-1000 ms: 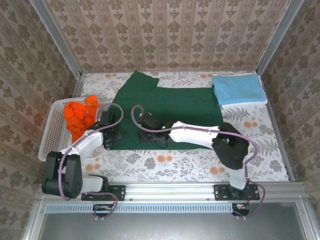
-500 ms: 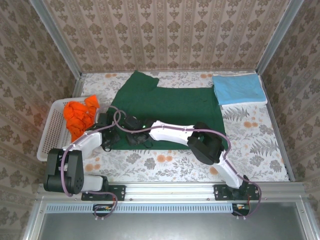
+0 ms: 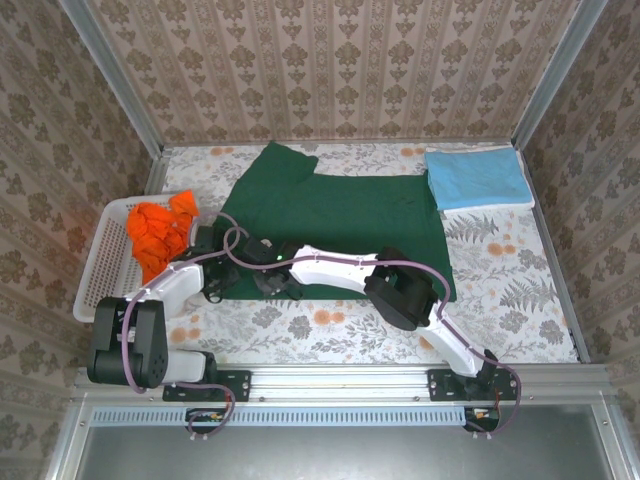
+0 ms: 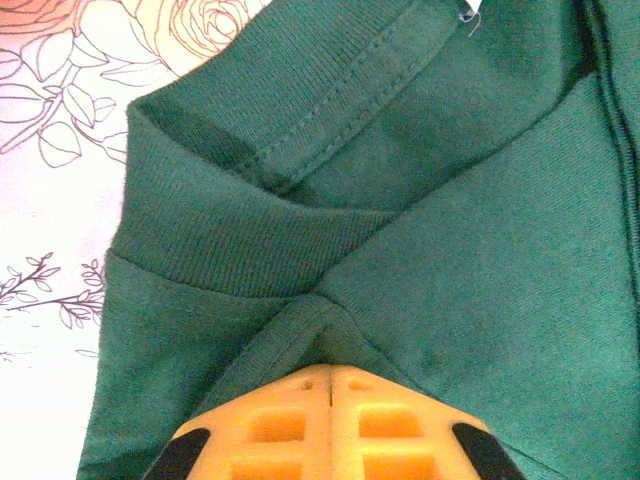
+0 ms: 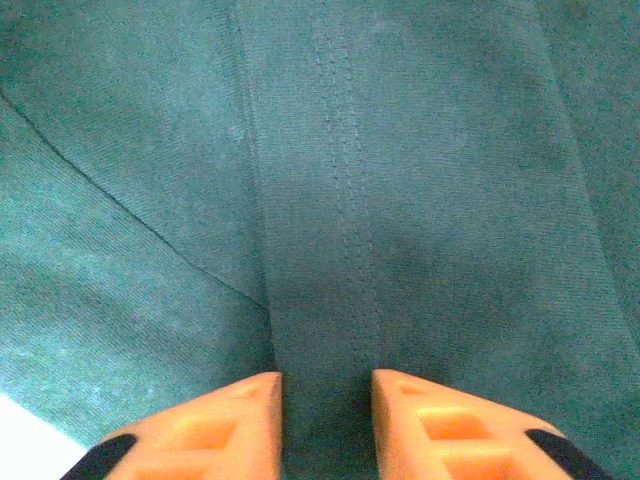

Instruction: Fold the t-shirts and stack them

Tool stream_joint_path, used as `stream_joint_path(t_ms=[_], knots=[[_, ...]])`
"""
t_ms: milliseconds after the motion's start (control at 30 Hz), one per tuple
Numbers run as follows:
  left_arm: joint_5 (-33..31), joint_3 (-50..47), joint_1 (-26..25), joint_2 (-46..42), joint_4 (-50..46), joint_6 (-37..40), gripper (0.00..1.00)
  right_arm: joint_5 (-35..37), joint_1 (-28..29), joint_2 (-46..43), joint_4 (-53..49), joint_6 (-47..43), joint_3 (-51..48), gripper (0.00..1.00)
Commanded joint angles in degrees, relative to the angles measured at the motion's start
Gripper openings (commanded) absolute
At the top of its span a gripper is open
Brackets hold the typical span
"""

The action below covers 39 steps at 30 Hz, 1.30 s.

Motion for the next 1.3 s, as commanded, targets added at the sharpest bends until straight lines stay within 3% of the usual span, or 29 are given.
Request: stream_joint_path(t_ms=[0, 300, 533, 733, 1267], knots=[[0.1, -0.8, 0.4, -0.4, 0.2, 0.3, 0.04, 1.6, 0.5, 1.6, -2.7, -1.6, 1.7, 0.24], [0.0, -0.8, 0.4, -0.5, 0.2, 0.4, 0.04, -1.9, -1.0, -0.4, -1.9, -1.4, 1.5, 0.08], [-0.1, -0.8, 0.4, -0.6, 0.1, 0.4, 0.03, -9.0, -4.2, -3.4, 2.3, -0.2, -2.2, 0.05], [-0.2, -0.7, 0.5, -0.6, 0.1, 0.5, 0.03, -11.2, -5.9, -5.5, 3.5, 0.0, -3.7, 0.00], [-0.4, -0.6, 0.5, -0.4, -0.2, 0.5, 0.03, -17.4, -13.9, -7.8, 5.8, 1.2, -6.3, 0.00]])
